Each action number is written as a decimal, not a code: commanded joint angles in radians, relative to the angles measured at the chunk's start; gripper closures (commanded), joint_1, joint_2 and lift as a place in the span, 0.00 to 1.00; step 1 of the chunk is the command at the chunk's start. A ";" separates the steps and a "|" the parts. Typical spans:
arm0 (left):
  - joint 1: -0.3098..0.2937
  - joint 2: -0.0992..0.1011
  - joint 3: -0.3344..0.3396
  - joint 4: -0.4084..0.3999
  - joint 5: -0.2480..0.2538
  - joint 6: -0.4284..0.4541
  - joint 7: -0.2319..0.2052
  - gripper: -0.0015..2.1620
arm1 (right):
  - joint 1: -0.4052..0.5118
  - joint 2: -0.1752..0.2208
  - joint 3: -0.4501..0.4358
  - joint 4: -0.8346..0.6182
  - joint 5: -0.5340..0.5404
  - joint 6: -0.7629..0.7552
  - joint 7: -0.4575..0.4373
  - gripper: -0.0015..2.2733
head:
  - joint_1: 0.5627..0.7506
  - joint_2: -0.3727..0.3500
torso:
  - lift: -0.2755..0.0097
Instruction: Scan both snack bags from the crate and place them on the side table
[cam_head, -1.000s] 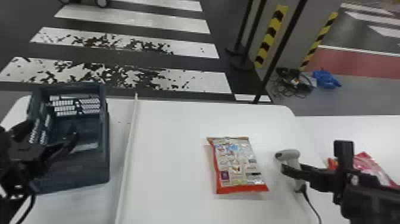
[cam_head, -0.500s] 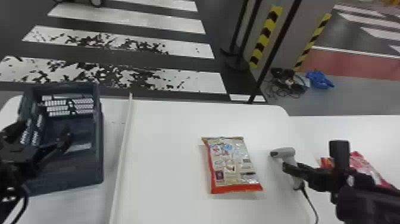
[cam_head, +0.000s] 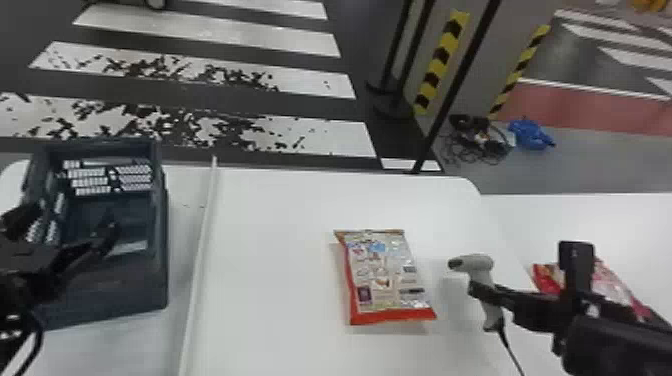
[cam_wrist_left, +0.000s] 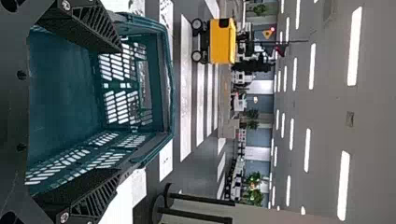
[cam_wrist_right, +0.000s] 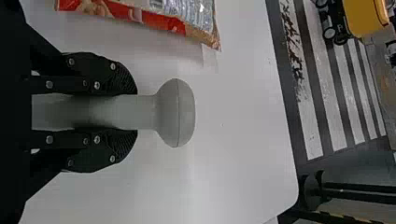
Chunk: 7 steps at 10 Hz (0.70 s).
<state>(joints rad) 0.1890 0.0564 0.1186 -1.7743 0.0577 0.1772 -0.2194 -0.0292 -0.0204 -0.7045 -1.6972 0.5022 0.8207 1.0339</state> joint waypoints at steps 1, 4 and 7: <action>0.001 -0.001 -0.002 0.001 -0.001 0.000 0.000 0.04 | 0.029 0.021 0.030 -0.107 -0.007 0.081 0.008 0.98 | 0.70 0.18 | 0.62; 0.004 0.006 0.000 0.001 0.004 0.000 0.002 0.04 | 0.100 0.021 0.135 -0.282 -0.021 0.345 0.020 0.98 | 0.70 0.24 | 0.62; 0.004 0.006 -0.002 0.001 0.004 0.000 0.002 0.04 | 0.143 0.021 0.212 -0.374 -0.047 0.415 0.021 0.98 | 0.70 0.31 | 0.62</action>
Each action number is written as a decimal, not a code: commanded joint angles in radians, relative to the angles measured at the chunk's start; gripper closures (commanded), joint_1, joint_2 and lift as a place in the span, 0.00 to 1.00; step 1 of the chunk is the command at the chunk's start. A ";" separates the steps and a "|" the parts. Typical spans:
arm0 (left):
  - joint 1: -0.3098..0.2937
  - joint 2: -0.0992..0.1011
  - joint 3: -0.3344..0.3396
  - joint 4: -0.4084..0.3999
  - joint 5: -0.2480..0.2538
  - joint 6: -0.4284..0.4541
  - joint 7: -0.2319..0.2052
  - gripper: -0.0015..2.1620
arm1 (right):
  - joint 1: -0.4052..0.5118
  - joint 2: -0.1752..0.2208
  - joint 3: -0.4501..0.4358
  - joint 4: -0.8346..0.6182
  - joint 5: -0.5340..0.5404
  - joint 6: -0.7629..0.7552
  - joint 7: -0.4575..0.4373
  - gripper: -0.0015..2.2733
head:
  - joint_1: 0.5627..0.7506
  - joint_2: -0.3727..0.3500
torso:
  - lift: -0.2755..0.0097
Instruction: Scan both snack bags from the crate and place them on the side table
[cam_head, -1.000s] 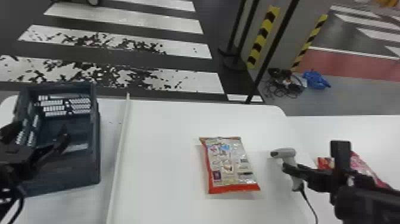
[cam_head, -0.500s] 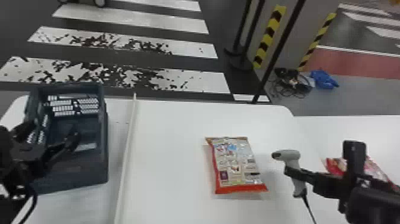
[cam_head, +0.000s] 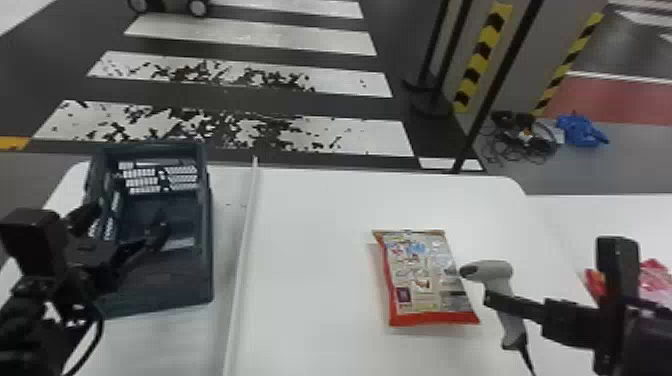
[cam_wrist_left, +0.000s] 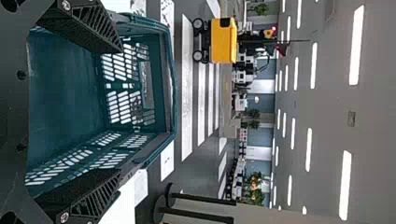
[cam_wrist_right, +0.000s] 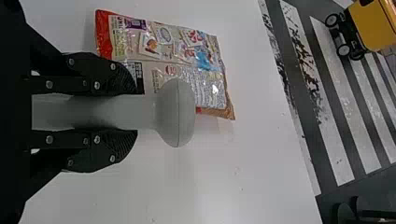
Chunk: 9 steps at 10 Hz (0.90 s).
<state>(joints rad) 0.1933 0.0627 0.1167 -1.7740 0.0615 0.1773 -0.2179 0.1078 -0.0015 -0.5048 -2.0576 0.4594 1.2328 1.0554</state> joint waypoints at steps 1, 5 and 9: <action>0.000 0.000 0.000 0.001 0.001 0.000 0.000 0.04 | 0.006 0.002 0.029 -0.021 -0.004 0.031 0.000 0.98 | 0.70 0.33 | 0.62; 0.002 0.002 0.006 0.001 0.004 -0.003 0.000 0.04 | 0.000 0.002 0.081 -0.027 -0.002 0.040 -0.002 0.98 | 0.70 0.39 | 0.62; -0.002 0.002 0.008 0.002 0.006 -0.003 0.002 0.04 | -0.011 0.002 0.084 -0.013 0.008 0.037 0.000 0.98 | 0.70 0.41 | 0.62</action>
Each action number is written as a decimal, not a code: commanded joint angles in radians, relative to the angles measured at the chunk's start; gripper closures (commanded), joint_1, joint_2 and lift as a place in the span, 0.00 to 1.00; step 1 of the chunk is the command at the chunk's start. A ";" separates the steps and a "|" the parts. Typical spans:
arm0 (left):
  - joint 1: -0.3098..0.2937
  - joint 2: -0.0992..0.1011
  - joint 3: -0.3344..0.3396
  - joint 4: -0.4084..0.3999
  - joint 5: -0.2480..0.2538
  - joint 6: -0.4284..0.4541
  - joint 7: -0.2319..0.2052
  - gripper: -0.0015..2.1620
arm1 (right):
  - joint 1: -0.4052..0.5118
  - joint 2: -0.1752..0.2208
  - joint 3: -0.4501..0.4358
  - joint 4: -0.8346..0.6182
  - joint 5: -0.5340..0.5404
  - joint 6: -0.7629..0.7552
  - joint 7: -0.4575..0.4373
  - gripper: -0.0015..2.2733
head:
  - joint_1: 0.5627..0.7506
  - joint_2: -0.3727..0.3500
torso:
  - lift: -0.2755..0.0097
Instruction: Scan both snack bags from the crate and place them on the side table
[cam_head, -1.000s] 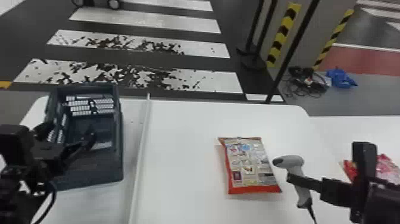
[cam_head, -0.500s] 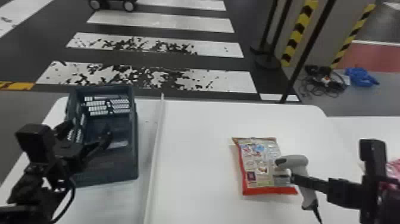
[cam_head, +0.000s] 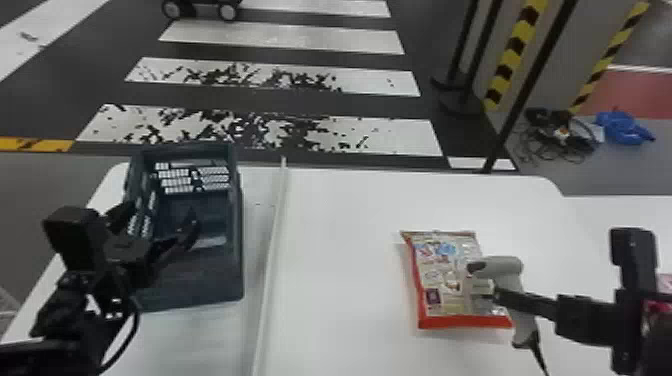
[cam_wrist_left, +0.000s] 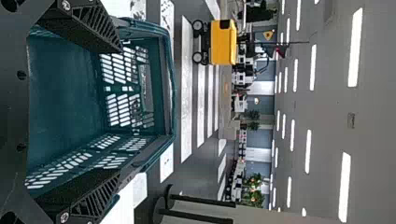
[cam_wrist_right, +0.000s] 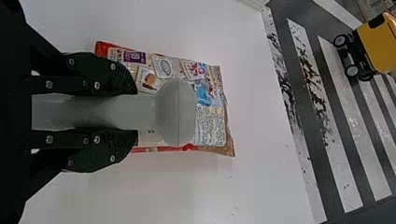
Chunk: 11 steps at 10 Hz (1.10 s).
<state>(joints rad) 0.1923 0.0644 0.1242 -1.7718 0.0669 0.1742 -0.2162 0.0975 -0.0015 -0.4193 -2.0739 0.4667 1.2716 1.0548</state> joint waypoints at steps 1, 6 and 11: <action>-0.001 0.000 0.000 0.000 0.001 0.000 0.000 0.04 | -0.002 0.002 -0.007 0.006 0.001 -0.002 0.001 0.98 | 0.70 0.41 | 0.62; -0.001 0.000 0.000 0.003 -0.001 0.000 0.000 0.04 | -0.098 0.002 -0.136 0.184 0.024 -0.211 -0.029 0.98 | 0.70 0.35 | 0.62; 0.003 0.002 0.000 0.003 0.001 0.000 -0.002 0.04 | -0.190 -0.031 -0.257 0.480 0.070 -0.579 -0.084 0.98 | 0.70 0.25 | 0.62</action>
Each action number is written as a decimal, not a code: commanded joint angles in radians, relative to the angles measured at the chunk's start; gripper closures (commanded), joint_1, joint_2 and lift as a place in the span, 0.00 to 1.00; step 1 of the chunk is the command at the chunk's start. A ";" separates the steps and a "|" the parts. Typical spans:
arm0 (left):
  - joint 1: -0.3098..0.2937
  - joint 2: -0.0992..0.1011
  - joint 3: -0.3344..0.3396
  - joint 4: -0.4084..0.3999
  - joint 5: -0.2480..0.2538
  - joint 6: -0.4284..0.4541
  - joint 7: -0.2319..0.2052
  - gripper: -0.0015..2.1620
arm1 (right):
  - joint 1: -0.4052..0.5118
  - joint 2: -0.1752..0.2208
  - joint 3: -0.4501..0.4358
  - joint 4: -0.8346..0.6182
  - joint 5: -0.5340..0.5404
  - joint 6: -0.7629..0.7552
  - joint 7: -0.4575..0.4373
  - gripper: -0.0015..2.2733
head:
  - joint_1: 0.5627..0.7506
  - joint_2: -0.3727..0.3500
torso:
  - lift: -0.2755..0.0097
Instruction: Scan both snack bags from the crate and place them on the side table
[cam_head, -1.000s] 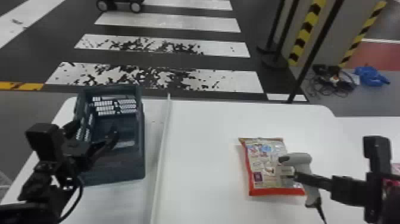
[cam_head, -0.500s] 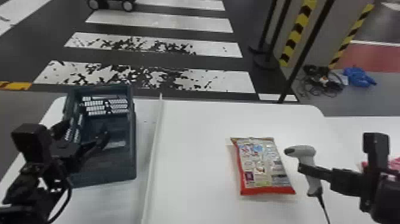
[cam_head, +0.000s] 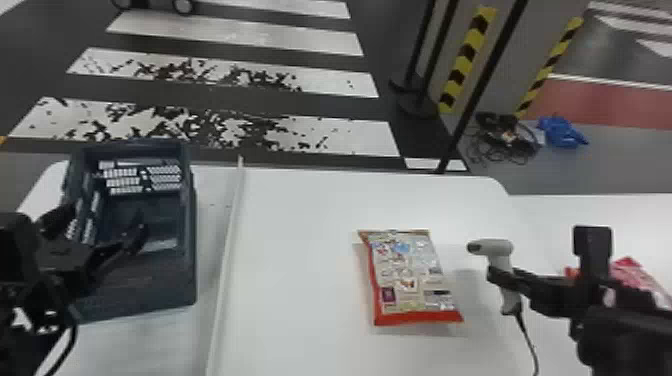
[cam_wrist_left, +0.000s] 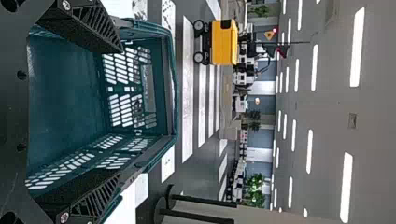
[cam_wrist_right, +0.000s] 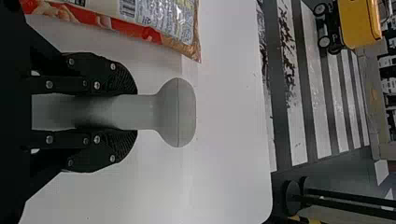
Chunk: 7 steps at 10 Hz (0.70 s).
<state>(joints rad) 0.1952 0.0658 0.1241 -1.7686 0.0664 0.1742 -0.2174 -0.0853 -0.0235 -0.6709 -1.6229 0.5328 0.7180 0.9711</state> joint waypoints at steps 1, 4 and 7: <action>0.003 0.000 0.000 0.000 0.000 0.000 0.000 0.04 | -0.010 -0.032 -0.009 0.084 0.010 -0.090 -0.019 0.98 | 0.70 0.22 | 0.62; 0.003 0.000 0.003 0.000 0.000 0.000 0.000 0.04 | -0.057 -0.082 -0.026 0.232 0.023 -0.169 -0.063 0.98 | 0.70 0.18 | 0.62; 0.003 0.003 0.011 0.001 0.001 0.000 0.000 0.04 | -0.073 -0.101 -0.032 0.275 0.023 -0.197 -0.069 0.98 | 0.70 0.16 | 0.62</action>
<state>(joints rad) 0.1977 0.0686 0.1345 -1.7676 0.0675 0.1742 -0.2178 -0.1572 -0.1237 -0.7017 -1.3499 0.5552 0.5230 0.9015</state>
